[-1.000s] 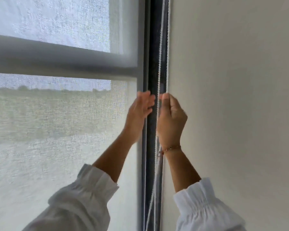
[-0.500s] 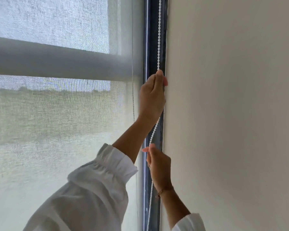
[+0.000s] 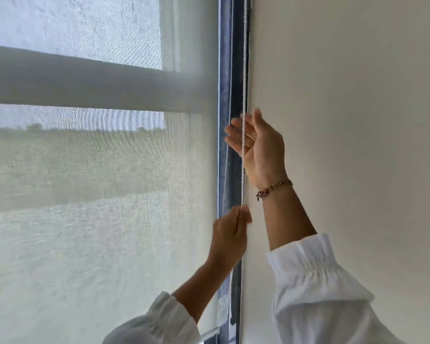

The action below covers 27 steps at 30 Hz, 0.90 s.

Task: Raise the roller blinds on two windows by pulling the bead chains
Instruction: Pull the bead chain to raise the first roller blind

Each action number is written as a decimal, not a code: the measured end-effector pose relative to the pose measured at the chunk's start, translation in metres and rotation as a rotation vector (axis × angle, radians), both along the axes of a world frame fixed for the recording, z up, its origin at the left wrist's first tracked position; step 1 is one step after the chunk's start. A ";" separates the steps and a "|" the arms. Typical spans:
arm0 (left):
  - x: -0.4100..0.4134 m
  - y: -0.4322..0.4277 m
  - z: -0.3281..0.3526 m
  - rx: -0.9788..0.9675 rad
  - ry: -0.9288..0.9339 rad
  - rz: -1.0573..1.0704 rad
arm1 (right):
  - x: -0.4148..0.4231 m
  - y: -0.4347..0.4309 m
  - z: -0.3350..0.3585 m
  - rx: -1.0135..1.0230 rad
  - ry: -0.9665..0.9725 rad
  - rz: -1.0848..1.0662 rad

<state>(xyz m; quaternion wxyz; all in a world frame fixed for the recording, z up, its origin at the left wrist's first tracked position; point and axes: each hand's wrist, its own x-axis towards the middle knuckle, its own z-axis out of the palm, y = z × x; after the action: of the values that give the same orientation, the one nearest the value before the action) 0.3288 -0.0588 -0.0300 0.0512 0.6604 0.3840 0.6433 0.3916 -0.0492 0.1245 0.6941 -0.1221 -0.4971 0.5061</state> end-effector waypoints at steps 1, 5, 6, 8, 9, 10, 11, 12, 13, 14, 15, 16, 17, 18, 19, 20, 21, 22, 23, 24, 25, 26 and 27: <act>0.001 0.000 -0.013 -0.023 0.021 -0.009 | -0.002 -0.004 0.009 0.004 -0.046 -0.035; -0.008 0.003 -0.025 -0.125 0.090 -0.065 | -0.014 -0.002 0.012 0.098 -0.119 -0.499; -0.011 0.005 -0.023 -0.159 0.088 -0.090 | -0.015 0.000 0.008 0.156 -0.134 -0.620; -0.019 0.008 -0.015 -0.227 0.020 -0.178 | -0.018 0.000 0.002 0.261 -0.161 -0.750; -0.023 0.009 -0.008 -0.269 -0.052 -0.243 | -0.018 -0.001 -0.001 0.287 -0.156 -0.765; -0.025 0.010 0.000 -0.298 -0.144 -0.310 | -0.017 -0.002 -0.003 0.300 -0.147 -0.769; -0.026 0.010 0.012 -0.298 -0.242 -0.357 | -0.016 -0.003 -0.006 0.305 -0.145 -0.770; -0.028 0.011 0.025 -0.273 -0.320 -0.383 | -0.016 -0.004 -0.011 0.301 -0.152 -0.770; -0.029 0.012 0.041 -0.235 -0.380 -0.406 | -0.017 -0.005 -0.019 0.293 -0.163 -0.765; -0.029 0.011 0.059 -0.193 -0.424 -0.423 | -0.018 -0.006 -0.029 0.285 -0.173 -0.754; -0.030 0.008 0.076 -0.152 -0.448 -0.444 | -0.019 -0.006 -0.041 0.279 -0.184 -0.743; -0.030 0.003 0.093 -0.120 -0.453 -0.444 | -0.020 -0.004 -0.054 0.282 -0.200 -0.739; -0.030 0.000 0.108 -0.099 -0.453 -0.445 | -0.022 -0.003 -0.068 0.292 -0.227 -0.745; -0.028 -0.004 0.122 -0.088 -0.445 -0.440 | -0.023 -0.002 -0.083 0.298 -0.262 -0.756; -0.027 -0.006 0.135 -0.087 -0.439 -0.443 | -0.025 0.000 -0.096 0.291 -0.297 -0.767; -0.024 -0.010 0.146 -0.091 -0.442 -0.459 | -0.027 0.001 -0.110 0.270 -0.322 -0.773; -0.022 -0.013 0.156 -0.098 -0.452 -0.489 | -0.028 0.001 -0.123 0.242 -0.340 -0.769; -0.018 -0.015 0.163 -0.105 -0.455 -0.511 | -0.029 0.000 -0.134 0.214 -0.353 -0.756; -0.014 -0.016 0.168 -0.110 -0.452 -0.528 | -0.029 -0.002 -0.146 0.193 -0.367 -0.742; -0.010 -0.016 0.170 -0.106 -0.450 -0.506 | -0.029 -0.003 -0.157 0.182 -0.382 -0.730; -0.007 -0.015 0.170 -0.092 -0.463 -0.446 | -0.028 -0.005 -0.166 0.175 -0.393 -0.715; -0.005 -0.013 0.169 -0.067 -0.487 -0.355 | -0.028 -0.007 -0.172 0.164 -0.398 -0.685; -0.003 -0.011 0.167 -0.028 -0.521 -0.267 | -0.029 -0.008 -0.176 0.147 -0.401 -0.639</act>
<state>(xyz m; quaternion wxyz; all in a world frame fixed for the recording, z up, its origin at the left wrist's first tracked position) 0.3256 -0.0701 0.1368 0.2415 0.5170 0.2766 0.7732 0.3626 -0.0576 -0.0515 0.7126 -0.3175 -0.5950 0.1932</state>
